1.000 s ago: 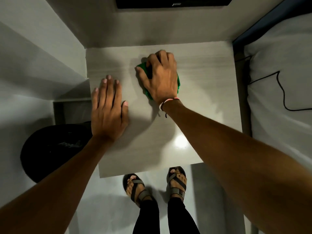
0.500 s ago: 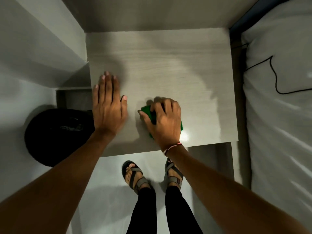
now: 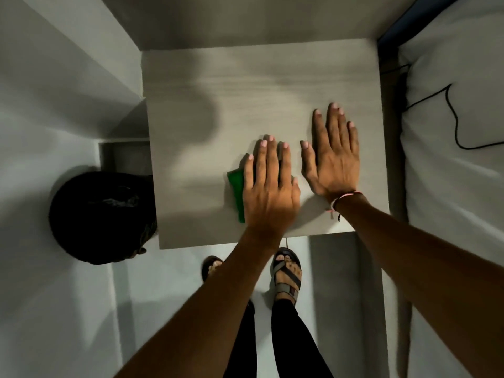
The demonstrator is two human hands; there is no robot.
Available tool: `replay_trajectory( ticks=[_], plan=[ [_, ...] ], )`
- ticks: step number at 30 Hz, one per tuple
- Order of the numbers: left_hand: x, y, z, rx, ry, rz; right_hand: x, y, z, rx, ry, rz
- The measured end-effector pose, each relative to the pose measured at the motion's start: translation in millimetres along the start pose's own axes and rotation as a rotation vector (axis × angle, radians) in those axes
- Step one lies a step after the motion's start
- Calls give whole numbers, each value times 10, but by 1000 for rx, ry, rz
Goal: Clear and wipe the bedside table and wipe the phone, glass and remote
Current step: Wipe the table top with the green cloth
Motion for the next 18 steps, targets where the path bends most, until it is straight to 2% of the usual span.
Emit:
replay_trajectory(
  ticks=[3,6,11,14,18],
  plan=[
    [108,22,-102,-12,13,88,0,26,21,-7,-9,36],
    [227,9,-377,-74,64,36,1,26,34,-11,-17,48],
    [511,-127,-1106,-150,-2,-34,5,12,36,-21,-12,32],
    [656,-228,-1455,-144,23,-82,-7,7,34,-21,2,27],
    [624,-187,-1404,-131,33,-34,1,32,-1,21,10,32]
  ],
)
Point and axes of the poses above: each hand's wrist, its own x-axis away from the middle knuckle, its own y-axis out of the palm, z = x × y, the point moved 2 cm from there along -x, towards the middle knuckle, and after that the axes turned 1 degree about -x, right-handed, at the moved point
